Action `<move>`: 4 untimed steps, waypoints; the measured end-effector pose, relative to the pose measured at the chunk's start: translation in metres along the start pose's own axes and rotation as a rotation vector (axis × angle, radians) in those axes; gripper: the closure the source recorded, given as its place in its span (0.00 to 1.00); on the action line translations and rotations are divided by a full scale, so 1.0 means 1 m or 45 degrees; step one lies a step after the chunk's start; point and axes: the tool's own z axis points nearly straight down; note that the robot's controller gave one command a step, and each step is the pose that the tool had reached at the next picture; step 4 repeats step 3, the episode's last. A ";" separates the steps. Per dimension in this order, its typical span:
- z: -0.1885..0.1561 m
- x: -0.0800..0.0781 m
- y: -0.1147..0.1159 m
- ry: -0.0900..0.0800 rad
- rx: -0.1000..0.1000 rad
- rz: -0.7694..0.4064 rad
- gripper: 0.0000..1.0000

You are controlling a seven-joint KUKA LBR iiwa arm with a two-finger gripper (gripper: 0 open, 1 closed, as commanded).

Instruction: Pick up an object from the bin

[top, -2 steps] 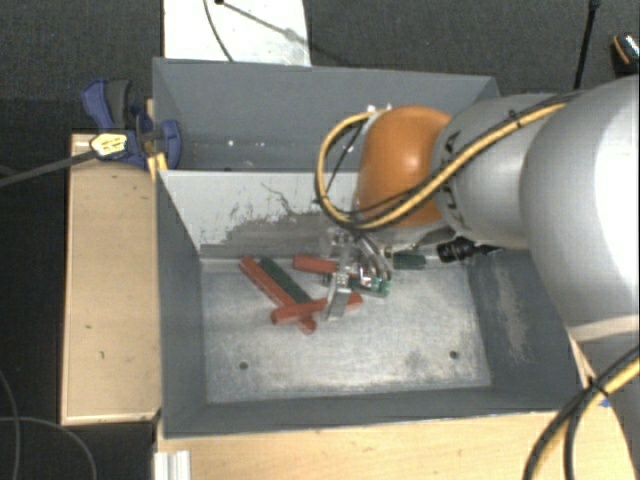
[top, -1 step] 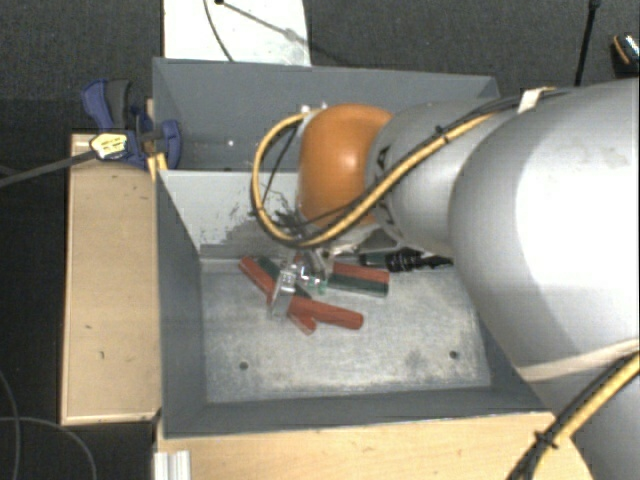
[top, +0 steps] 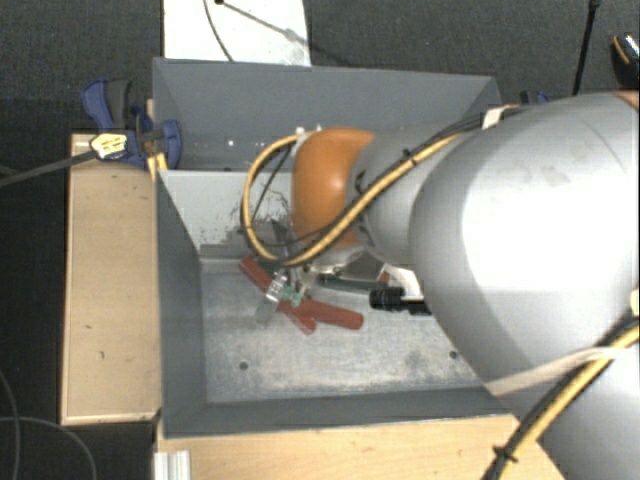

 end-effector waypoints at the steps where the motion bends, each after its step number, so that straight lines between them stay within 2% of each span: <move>1: -0.001 0.000 0.000 -0.001 0.000 -0.007 0.00; 2: -0.002 -0.001 0.001 -0.007 -0.005 -0.010 1.00; 3: -0.049 -0.003 0.002 -0.006 -0.006 -0.020 1.00; 4: -0.049 -0.003 0.002 -0.006 -0.006 -0.020 1.00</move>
Offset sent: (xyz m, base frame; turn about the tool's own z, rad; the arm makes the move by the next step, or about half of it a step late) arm 0.0000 0.0000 0.0000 0.0000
